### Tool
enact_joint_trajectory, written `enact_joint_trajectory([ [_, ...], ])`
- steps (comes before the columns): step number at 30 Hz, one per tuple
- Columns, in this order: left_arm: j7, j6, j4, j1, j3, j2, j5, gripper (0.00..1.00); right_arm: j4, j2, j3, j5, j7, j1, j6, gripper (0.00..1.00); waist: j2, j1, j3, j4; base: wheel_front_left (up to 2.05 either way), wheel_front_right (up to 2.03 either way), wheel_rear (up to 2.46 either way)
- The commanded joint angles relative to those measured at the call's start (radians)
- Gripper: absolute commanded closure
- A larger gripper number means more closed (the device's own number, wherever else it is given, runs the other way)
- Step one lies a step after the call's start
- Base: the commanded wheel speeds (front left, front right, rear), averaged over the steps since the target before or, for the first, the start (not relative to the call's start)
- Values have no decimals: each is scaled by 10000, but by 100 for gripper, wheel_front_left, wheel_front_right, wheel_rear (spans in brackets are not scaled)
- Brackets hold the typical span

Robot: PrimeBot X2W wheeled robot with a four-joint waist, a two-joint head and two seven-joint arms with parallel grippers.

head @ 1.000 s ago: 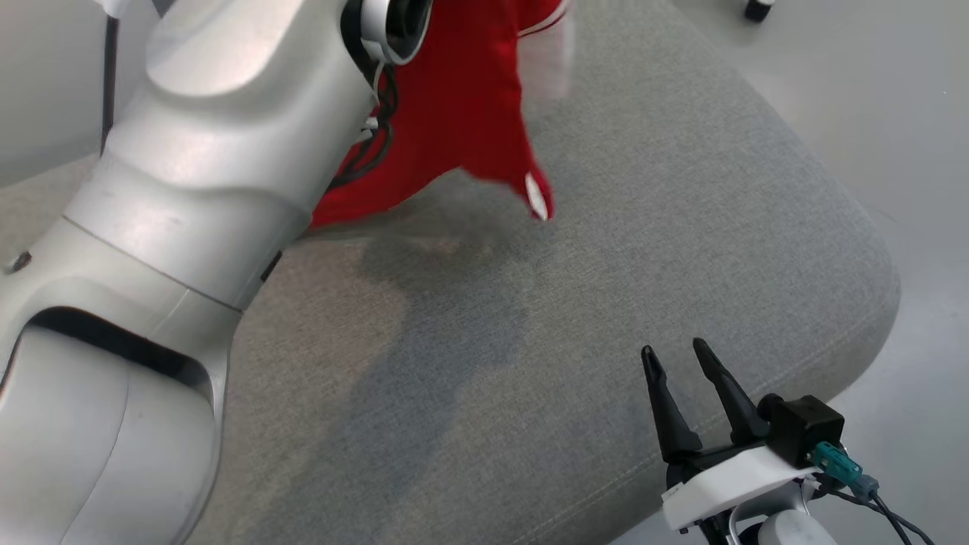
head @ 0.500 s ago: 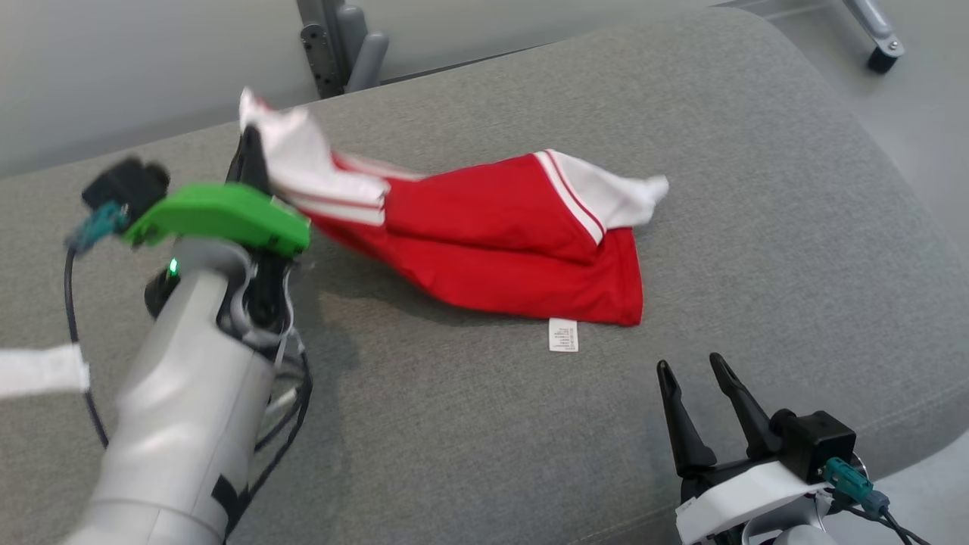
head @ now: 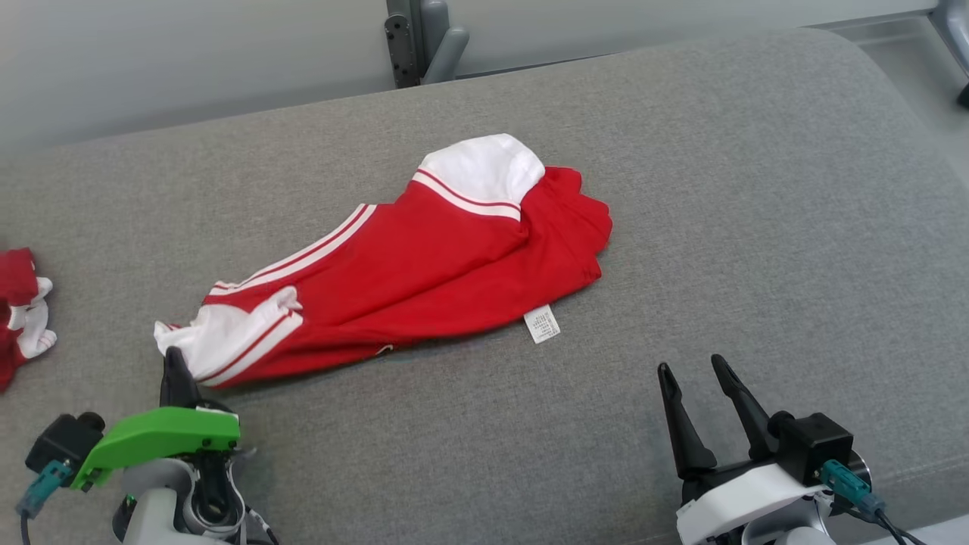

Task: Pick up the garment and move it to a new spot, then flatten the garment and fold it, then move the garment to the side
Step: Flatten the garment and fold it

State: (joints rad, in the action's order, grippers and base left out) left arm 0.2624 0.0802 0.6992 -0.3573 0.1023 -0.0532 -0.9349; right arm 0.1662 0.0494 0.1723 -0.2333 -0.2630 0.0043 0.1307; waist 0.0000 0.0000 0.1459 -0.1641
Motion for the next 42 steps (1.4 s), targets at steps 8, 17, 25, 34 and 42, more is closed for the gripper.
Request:
enact_joint_trajectory([
  [8, 27, -157, -451, 1063, -70, 14, 1136, 0, 21, 18, 2, 89, -34, -69, 1, 0, 0, 0, -158, 408, 0, 0, 0],
  [17, 26, -616, -3137, 2499, -1331, 12, 5402, 0, 88, 21, -150, 107, -34, -26, 1, 0, 0, 0, -254, 894, 0, 0, 0],
  [25, 28, -1190, -4619, 3305, -2514, 11, 7173, 0, 514, 20, -217, 339, -34, -371, 1, 0, 0, 0, -305, 1476, 0, 0, 0],
  [34, 27, -1398, -4939, 3533, -3259, 13, 7821, 0, 2838, 501, -461, 466, -34, -1928, 1, 0, 0, 0, -64, 2149, 0, 0, 0],
  [42, 27, -1405, -4877, 3179, -3579, 12, 7973, 0, 4985, 1179, -288, -47, -34, -3746, 1, 0, 0, 0, 351, 2683, 0, 0, 0],
])
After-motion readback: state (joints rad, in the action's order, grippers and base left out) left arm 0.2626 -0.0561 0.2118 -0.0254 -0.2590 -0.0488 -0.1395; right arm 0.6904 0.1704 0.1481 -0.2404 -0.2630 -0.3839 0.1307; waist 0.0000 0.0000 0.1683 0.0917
